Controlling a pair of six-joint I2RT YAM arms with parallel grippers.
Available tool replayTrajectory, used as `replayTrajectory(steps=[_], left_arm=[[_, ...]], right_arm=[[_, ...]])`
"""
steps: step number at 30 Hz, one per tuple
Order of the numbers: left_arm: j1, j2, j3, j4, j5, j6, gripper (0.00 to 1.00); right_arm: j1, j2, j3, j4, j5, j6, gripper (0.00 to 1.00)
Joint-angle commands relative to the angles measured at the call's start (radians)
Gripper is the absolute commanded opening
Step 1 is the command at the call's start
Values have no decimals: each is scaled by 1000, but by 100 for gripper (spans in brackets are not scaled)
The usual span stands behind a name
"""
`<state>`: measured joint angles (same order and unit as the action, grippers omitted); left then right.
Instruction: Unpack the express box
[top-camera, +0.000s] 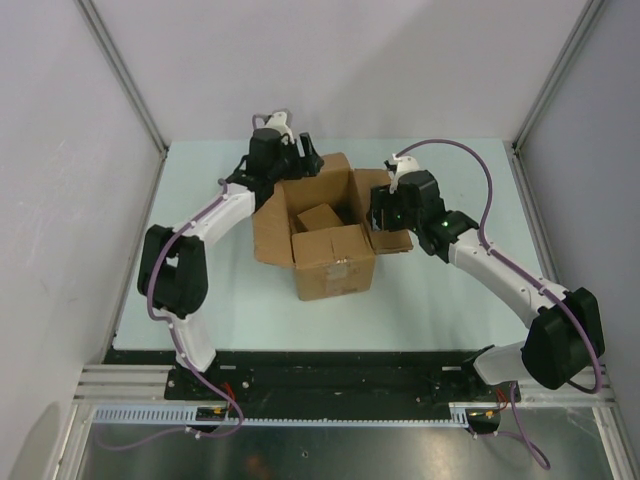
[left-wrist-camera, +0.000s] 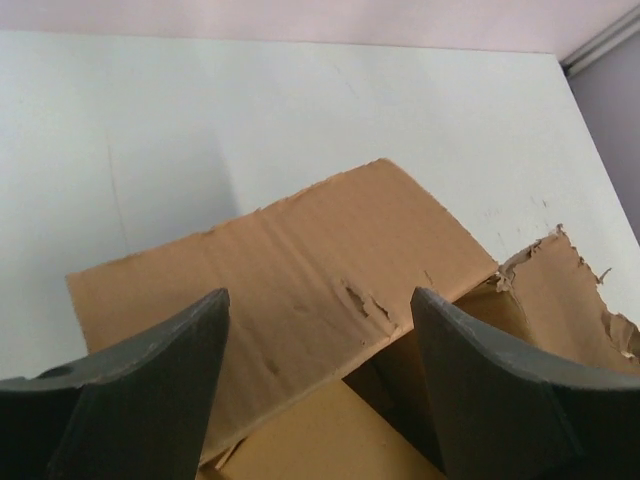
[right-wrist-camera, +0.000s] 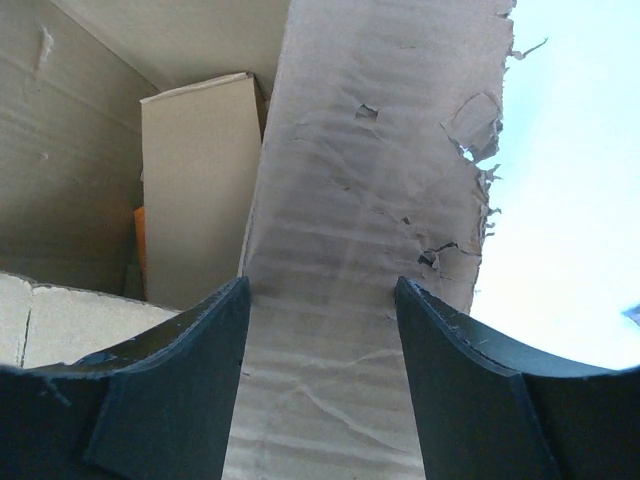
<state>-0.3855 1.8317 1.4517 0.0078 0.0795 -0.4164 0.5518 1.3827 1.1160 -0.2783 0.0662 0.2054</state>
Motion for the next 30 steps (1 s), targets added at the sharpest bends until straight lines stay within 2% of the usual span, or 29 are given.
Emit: replayTrajectory(steps=[1, 6, 10, 11, 16, 17, 19, 20, 22, 27, 30], left_arm=[[-3, 46, 10, -111, 189, 60, 77], [-3, 38, -28, -129, 181, 61, 66], [-1, 34, -48, -146, 149, 30, 63], [-1, 34, -50, -158, 140, 22, 62], [0, 29, -60, -192, 56, -16, 62], [2, 26, -59, -203, 49, -18, 62], [5, 23, -57, -215, 39, -28, 62], [5, 23, -57, -226, 39, -35, 62], [7, 18, -56, -244, 37, -39, 62], [7, -14, -76, -266, 29, -45, 61], [7, -43, -103, -273, 40, -48, 61]], right_arm=[[10, -2, -24, -36, -25, -8, 64], [17, -123, -24, 2, -55, -17, 60], [40, -220, -22, -2, -261, -37, 54], [54, -234, -21, -28, -328, -41, 52], [160, -274, -19, -194, -396, -55, 45], [175, -274, -19, -220, -405, -57, 40], [204, -261, -19, -268, -411, -67, 33], [212, -255, -19, -313, -413, -73, 25], [220, -241, -19, -360, -376, -83, 19], [224, -214, -21, -381, -255, -84, 13], [223, -183, -53, -303, -137, -66, 12]])
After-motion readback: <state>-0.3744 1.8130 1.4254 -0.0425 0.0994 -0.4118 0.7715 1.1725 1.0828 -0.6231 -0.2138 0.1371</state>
